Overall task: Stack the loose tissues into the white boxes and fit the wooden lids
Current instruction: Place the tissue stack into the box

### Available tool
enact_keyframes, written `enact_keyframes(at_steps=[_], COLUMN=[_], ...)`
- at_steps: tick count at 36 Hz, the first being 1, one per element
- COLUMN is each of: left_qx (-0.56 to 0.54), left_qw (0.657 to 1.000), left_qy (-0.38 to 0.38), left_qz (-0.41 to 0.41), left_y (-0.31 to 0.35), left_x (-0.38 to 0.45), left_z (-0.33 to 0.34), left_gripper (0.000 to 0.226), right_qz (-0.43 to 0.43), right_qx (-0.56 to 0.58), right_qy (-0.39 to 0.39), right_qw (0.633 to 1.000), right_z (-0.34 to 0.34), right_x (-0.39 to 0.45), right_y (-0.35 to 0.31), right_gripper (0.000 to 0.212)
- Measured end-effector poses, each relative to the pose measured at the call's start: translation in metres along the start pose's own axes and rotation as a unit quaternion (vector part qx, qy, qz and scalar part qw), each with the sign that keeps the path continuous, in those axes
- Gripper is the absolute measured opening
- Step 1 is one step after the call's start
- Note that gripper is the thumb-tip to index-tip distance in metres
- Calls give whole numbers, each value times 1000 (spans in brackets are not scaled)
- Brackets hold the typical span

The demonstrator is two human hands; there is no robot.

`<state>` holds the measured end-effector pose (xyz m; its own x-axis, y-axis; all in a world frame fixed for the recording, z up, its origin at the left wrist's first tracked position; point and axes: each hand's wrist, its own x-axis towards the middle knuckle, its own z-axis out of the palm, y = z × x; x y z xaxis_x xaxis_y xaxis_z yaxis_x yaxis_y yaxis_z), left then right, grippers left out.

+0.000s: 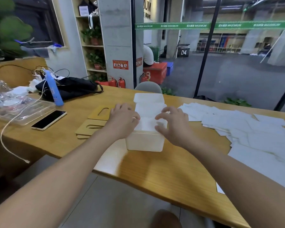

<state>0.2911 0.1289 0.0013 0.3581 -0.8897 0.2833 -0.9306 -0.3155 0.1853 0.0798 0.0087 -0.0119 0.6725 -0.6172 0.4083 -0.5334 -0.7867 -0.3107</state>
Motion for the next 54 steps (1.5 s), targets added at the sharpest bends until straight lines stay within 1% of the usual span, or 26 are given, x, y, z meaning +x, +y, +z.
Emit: enact_keyframes(at_steps=[2, 4, 5, 8, 12, 15, 19, 26, 30, 33, 36, 39, 41, 44, 47, 51, 53, 54], left_qx=[-69, -133, -137, -86, -59, -47, -53, -93, -103, -89, -144, -184, -175, -123, -73, -70, -75, -78], left_qw=[997, 990, 988, 991, 993, 993, 993, 992, 993, 994, 987, 980, 983, 991, 994, 995, 995, 995], left_qy=[-1, -27, -44, -79, -83, -88, -83, -60, -34, 11, 14, 6, 2, -42, -78, -67, -64, -63], left_qz=[29, 42, 49, 60, 64, 70, 68, 54, 44, 55, 76, 78, 63, 43, 34, 23, 10, 5], left_y=[0, 0, 1, 3, 3, 4, 5, 4, 8, 22, 44, 60, 66, 68, 65, 59, 56, 54], left_x=[6, 8, 8, 6, 7, 9, 8, -2, -5, -8, -12, -11, -7, -1, 2, 3, 2, 2], left_z=[-3, -2, 0, 9, 15, 15, 16, 21, 13, 10, 14, 22, 26, 32, 37, 39, 41, 41], left_gripper=[24, 20, 20, 27, 28, 25, 20, 23, 24, 26, 22, 27, 40, 67, 81, 84, 82, 81], right_qz=[-12, 16, 27, 41, 74, 79, 85, 101, 69, 84, 119, 146, 152, 142, 103, 43, 28, 20], right_qx=[31, 69, 75, 82, 131, 132, 145, 208, 250, 290, 312, 285, 259, 237, 207, 156, 144, 137], right_qy=[-22, -62, -77, -89, -96, -101, -93, -80, -73, -20, 40, 59, 51, 36, -8, -92, -114, -114], right_qw=[999, 996, 994, 992, 984, 983, 981, 970, 963, 953, 942, 946, 953, 960, 973, 983, 983, 984], right_z=[-4, -6, -5, -2, 2, 2, 4, 5, 6, 3, 2, 8, 12, 19, 25, 35, 42, 45], right_x=[4, 7, 9, 8, 9, 11, 9, -1, -5, 0, 10, 20, 30, 55, 87, 126, 139, 143], right_y=[0, 1, 1, 4, 8, 6, 7, 15, 23, 36, 58, 79, 90, 101, 106, 104, 103, 103], right_gripper=[27, 28, 30, 33, 35, 36, 36, 37, 35, 26, 17, 15, 20, 30, 47, 69, 67, 61])
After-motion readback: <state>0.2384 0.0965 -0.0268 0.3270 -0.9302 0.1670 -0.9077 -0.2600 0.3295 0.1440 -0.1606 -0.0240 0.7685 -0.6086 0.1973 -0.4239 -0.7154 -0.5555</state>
